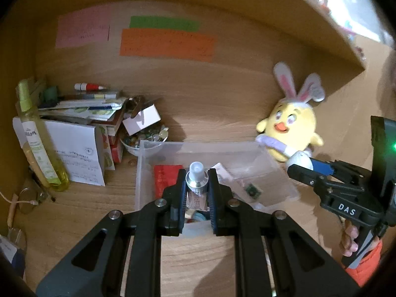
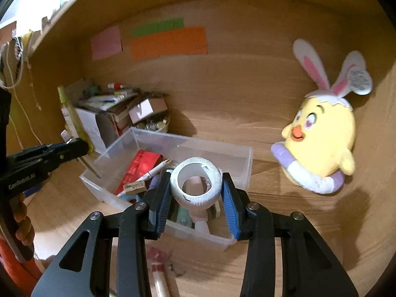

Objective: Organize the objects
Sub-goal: 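Carry the glue tube and tape roll into the bin and release both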

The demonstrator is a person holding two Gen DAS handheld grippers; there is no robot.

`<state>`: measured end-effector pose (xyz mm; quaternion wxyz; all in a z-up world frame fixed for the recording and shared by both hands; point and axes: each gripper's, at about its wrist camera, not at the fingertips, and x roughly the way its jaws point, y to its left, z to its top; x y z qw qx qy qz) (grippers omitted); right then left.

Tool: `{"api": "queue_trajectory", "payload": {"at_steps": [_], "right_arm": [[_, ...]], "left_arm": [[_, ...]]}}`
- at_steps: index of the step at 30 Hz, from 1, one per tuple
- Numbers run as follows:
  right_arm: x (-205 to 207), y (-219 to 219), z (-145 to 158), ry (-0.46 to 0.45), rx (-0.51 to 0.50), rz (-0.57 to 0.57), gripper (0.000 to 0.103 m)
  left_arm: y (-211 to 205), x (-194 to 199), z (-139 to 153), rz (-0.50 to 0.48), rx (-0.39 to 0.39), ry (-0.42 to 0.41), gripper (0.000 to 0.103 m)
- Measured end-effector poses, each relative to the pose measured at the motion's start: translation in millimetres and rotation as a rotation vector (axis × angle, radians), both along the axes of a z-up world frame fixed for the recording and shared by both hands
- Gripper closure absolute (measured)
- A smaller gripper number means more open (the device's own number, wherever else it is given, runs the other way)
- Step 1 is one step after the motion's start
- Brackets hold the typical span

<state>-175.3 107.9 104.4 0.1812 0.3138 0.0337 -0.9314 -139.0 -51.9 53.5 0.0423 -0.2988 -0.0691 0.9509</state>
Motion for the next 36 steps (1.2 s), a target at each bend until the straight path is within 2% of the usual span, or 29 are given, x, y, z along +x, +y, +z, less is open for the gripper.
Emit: {"api": "queue_trajectory", "payload": {"at_steps": [4,8,14,15,19,20,24,27,29,31,34,36], "right_arm": [[-20,-11,-20,-0.056,0.031,0.013,0.067],[-37,-19,-42,-0.119,0.055,0.029,0.067],[-47,-25,-57,-0.150,0.084,0.035,0.067],[-48,-26,-58,-0.153,0.087,0.035,0.067],[-48,-27,-58,-0.149,0.103,0.027,0.066],[-48,-27,-58,-0.148,0.104,0.028,0.065],[-43,-24,-53,-0.132,0.103,0.015,0.050],[-38,-23,-47,-0.120,0.096,0.014,0.049],[-32,-21,-43,-0.117,0.087,0.020,0.044],[-23,-19,-38,-0.099,0.083,0.020,0.038],[-6,-16,-32,-0.068,0.094,0.020,0.037],[6,-14,-30,-0.057,0.098,0.027,0.037]], "left_arm": [[-3,-19,-18,0.001,-0.002,-0.059,0.088],[-7,-37,-36,-0.025,0.052,-0.129,0.088],[-10,-54,-44,-0.018,0.081,-0.157,0.087],[-10,-55,-44,-0.016,0.081,-0.158,0.085],[-10,-55,-41,-0.005,0.079,-0.141,0.051],[-9,-54,-39,0.000,0.069,-0.133,0.050],[-5,-45,-30,0.013,0.018,-0.099,0.043],[-4,-37,-21,0.019,-0.006,-0.073,0.038],[-3,-29,-14,0.026,-0.033,-0.051,0.034],[-1,-21,-9,0.028,-0.047,-0.031,0.026],[1,-6,-3,0.015,-0.056,-0.007,0.016],[4,7,-4,0.007,-0.076,0.001,0.014]]}}
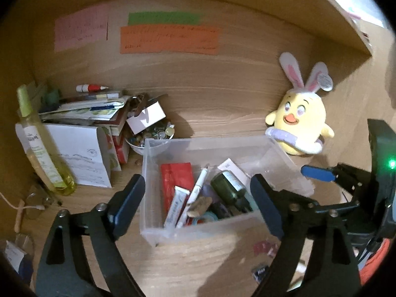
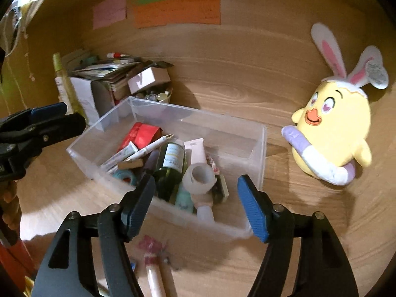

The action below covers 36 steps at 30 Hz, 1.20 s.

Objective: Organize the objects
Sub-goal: 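Carry the glue tube and tape roll into the bin and release both, then grasp the red-capped tube with the right tool while the left tool grasps the pale green tube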

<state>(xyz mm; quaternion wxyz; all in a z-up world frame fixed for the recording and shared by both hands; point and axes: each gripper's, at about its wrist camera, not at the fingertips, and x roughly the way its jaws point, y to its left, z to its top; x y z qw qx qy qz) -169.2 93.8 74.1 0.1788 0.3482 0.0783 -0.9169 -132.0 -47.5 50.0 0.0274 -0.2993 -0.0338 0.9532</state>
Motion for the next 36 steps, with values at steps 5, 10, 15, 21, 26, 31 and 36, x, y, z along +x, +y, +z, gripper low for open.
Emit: {"api": "queue_trajectory", "payload": {"at_steps": [5,10,15,21,26,31,36], "right_arm": [[25,6,-6,-0.006,0.006,0.019,0.036],[47,10,-30,-0.065,0.003,0.039,0.036],[60,7,-58,-0.140,0.010,0.076,0.049],[65,6,-77,-0.202,0.028,0.109,0.079],[76,10,-75,-0.185,0.042,0.110,0.089],[86,32,-75,-0.188,0.005,0.065,0.089],[98,54,-75,-0.194,-0.038,0.020,0.089]], "left_arm": [[10,27,-12,-0.029,-0.020,-0.014,0.010],[20,50,-35,-0.058,-0.033,-0.065,0.010],[33,70,-60,-0.106,-0.001,-0.128,0.010],[54,85,-84,-0.187,0.015,-0.188,0.010],[71,90,-92,-0.252,0.008,-0.216,0.010],[87,92,-99,-0.317,-0.003,-0.245,0.024],[96,95,-107,-0.341,-0.025,-0.282,0.040]]}}
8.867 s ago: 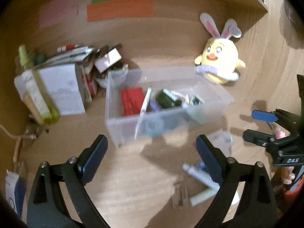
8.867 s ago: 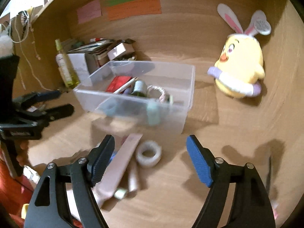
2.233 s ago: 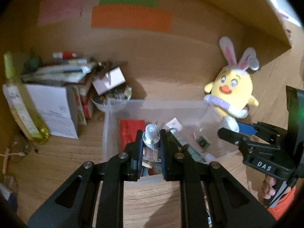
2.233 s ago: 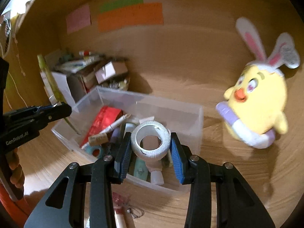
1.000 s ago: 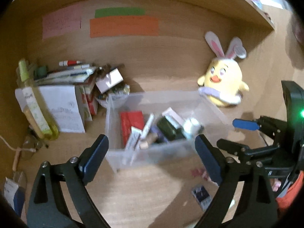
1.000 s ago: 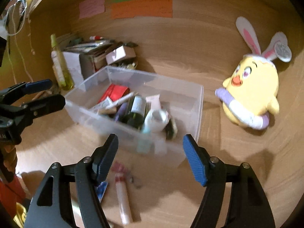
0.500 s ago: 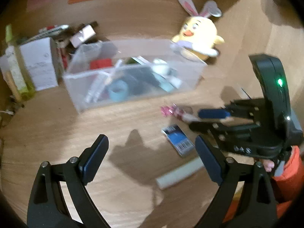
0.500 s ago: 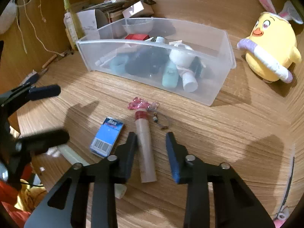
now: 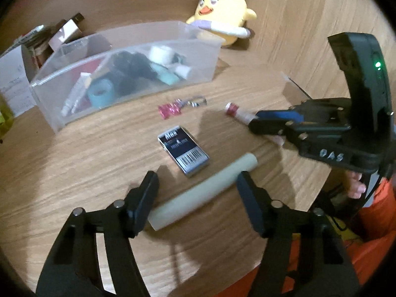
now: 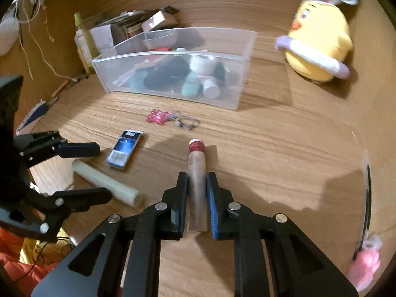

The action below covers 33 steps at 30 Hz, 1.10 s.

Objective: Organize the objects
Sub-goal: 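Grasp the red-capped tube with the right tool while the left tool grasps the pale green tube, then carry both tubes into the bin and open both tools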

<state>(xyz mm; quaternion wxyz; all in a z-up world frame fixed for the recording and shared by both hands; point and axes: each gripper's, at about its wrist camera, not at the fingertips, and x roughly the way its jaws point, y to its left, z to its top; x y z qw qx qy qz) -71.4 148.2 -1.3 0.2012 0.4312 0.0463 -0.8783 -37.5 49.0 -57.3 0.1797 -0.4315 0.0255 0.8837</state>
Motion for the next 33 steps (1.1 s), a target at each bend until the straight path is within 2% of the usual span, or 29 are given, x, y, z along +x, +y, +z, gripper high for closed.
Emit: {"api": "queue_trajectory", "payload": {"at_steps": [2,4,5,9,17,24,33], "right_arm": [[6,6,0,0.000,-0.008,-0.013,0.089],[11,10,0,0.003,-0.012,-0.026,0.089],[13,11,0,0.005,-0.014,-0.029,0.089],[19,14,-1,0.008,-0.030,-0.036,0.089],[27,12,11,0.043,-0.088,-0.035,0.089],[24,7,34,0.106,-0.124,-0.043,0.089],[0,-4,59,0.166,-0.153,-0.044,0.089]], "left_arm": [[3,5,0,-0.007,-0.020,0.006,0.046],[5,9,0,-0.021,-0.026,0.011,0.061],[7,12,0,-0.028,-0.036,0.016,0.064],[13,17,0,-0.034,-0.049,0.030,0.088],[19,19,2,-0.026,-0.017,0.054,0.088],[9,13,27,0.033,0.044,0.121,0.088],[-19,0,60,0.121,0.111,0.218,0.088]]}}
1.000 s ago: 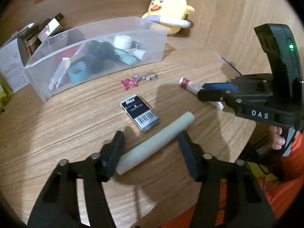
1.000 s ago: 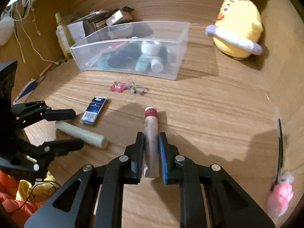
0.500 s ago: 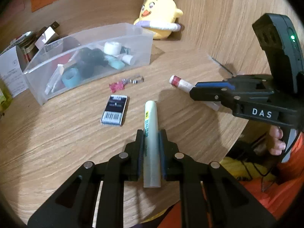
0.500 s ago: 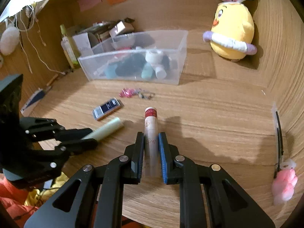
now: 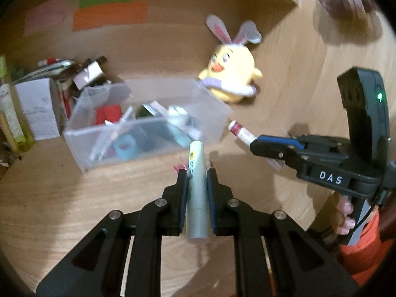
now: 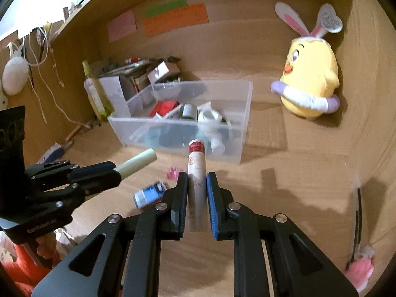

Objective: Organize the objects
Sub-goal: 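Carry both tubes into the bin and open both tools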

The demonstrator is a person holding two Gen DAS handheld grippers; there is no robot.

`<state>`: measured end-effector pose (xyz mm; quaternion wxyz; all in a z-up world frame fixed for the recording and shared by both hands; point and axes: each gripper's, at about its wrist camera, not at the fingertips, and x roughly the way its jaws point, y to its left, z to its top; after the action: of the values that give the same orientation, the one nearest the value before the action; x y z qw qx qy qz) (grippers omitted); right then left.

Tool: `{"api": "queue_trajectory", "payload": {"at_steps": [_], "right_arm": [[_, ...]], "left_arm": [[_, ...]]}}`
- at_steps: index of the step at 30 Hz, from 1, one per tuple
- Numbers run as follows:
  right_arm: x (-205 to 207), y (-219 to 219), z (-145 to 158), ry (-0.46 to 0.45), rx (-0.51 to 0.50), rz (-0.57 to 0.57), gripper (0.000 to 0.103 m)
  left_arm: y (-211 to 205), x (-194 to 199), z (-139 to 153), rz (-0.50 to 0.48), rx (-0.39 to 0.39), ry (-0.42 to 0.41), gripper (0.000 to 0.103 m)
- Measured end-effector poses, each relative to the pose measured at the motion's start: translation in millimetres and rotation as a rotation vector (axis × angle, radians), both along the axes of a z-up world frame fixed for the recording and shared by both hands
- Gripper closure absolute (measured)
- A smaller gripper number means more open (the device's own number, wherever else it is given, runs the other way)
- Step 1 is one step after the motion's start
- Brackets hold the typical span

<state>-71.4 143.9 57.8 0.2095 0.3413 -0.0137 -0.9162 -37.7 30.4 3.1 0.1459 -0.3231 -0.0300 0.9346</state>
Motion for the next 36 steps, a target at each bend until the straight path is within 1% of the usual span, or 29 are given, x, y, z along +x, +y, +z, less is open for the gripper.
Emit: {"api": "queue_trajectory", "payload": {"at_steps": [4,8,15,18,22,26,28,33,36], "right_arm": [[-17,-4,12,0.019,-0.017,0.007,0.089],[-38,-6,25,0.033,-0.030,0.004,0.089],[-74,-17,44,0.064,-0.008,-0.014,0.089],[-89,-27,48,0.074,0.031,-0.031,0.089],[-113,-38,42,0.056,0.082,-0.055,0.089],[-136,-46,25,0.010,0.141,-0.074,0.089],[-144,-47,15,-0.017,0.152,-0.079,0.089],[-152,-48,-1,-0.051,0.189,-0.082,0.089],[-155,-47,-5,-0.066,0.192,-0.080,0.089]], "left_arm": [[-17,-9,14,0.041,0.030,0.034,0.088],[-31,-22,25,0.086,0.036,0.060,0.088],[-52,-61,37,0.138,0.048,0.054,0.088],[-56,-78,37,0.156,0.034,0.042,0.088],[-60,-106,31,0.180,0.028,-0.001,0.088],[-60,-135,16,0.199,0.003,-0.057,0.088],[-60,-147,8,0.204,-0.003,-0.082,0.088],[-60,-161,-7,0.189,0.011,-0.131,0.088],[-57,-161,-9,0.179,-0.004,-0.135,0.087]]}}
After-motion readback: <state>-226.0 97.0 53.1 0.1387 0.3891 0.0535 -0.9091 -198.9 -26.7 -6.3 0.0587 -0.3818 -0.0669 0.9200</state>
